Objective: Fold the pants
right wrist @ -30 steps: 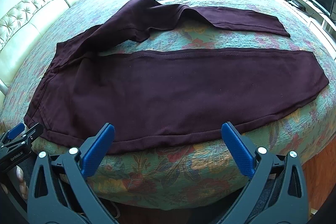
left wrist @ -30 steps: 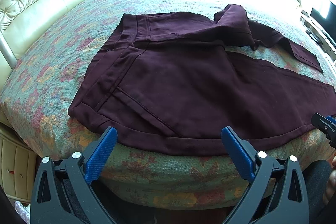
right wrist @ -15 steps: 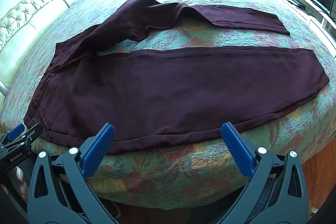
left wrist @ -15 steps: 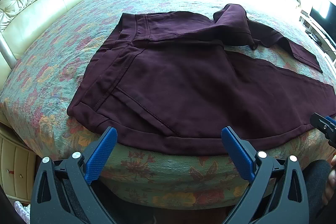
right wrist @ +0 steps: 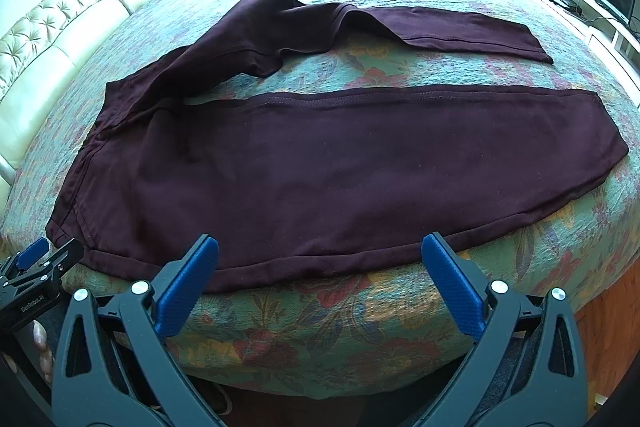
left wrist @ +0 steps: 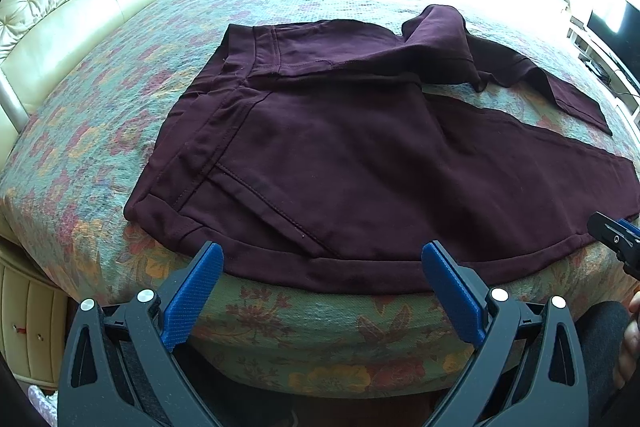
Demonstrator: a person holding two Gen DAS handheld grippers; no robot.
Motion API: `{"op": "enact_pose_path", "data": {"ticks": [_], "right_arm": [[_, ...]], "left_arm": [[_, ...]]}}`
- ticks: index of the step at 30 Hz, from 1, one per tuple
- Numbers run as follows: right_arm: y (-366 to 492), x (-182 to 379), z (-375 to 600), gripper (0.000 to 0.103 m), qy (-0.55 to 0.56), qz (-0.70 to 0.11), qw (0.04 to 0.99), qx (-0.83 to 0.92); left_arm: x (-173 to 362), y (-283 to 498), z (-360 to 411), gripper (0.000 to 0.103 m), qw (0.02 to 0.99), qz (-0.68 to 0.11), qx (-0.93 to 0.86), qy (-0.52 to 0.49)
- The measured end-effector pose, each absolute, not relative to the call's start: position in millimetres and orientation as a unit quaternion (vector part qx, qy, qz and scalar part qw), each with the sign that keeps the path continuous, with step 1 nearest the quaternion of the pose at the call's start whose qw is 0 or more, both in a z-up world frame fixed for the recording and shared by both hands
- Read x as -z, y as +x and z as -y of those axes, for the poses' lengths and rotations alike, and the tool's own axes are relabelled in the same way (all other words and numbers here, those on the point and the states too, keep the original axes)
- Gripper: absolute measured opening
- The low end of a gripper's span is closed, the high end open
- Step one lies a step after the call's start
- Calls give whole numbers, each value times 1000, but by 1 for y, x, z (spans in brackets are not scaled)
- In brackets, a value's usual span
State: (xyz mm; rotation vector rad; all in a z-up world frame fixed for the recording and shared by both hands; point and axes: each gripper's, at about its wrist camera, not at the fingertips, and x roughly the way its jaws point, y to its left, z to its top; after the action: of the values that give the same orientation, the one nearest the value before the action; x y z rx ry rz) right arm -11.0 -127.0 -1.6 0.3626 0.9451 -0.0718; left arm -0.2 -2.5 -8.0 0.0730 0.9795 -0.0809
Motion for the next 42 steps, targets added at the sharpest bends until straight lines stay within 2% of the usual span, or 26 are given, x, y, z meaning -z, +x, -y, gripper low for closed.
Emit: {"op": "enact_pose_path", "data": {"ticks": [17, 24, 28, 31, 35, 42], "right_arm": [[-8, -2, 124, 101, 162, -451, 877, 29], [-4, -35, 138, 101, 184, -370, 910, -30], [35, -43, 170, 101, 214, -359, 907, -39], [75, -57, 198, 101, 242, -325, 911, -71], [160, -69, 211, 101, 206, -333, 914, -103], [304, -59, 180, 101, 106, -399, 895, -171]], "left_arm": [[5, -2, 10, 99, 888, -454, 61, 51], [-8, 33, -20, 99, 882, -455, 116, -25], [-2, 81, -55, 99, 851, -498, 144, -79], [-2, 116, -74, 99, 849, -505, 142, -59], [5, 186, -106, 98, 855, -503, 124, -12], [35, 310, -171, 98, 825, -532, 132, -138]]}}
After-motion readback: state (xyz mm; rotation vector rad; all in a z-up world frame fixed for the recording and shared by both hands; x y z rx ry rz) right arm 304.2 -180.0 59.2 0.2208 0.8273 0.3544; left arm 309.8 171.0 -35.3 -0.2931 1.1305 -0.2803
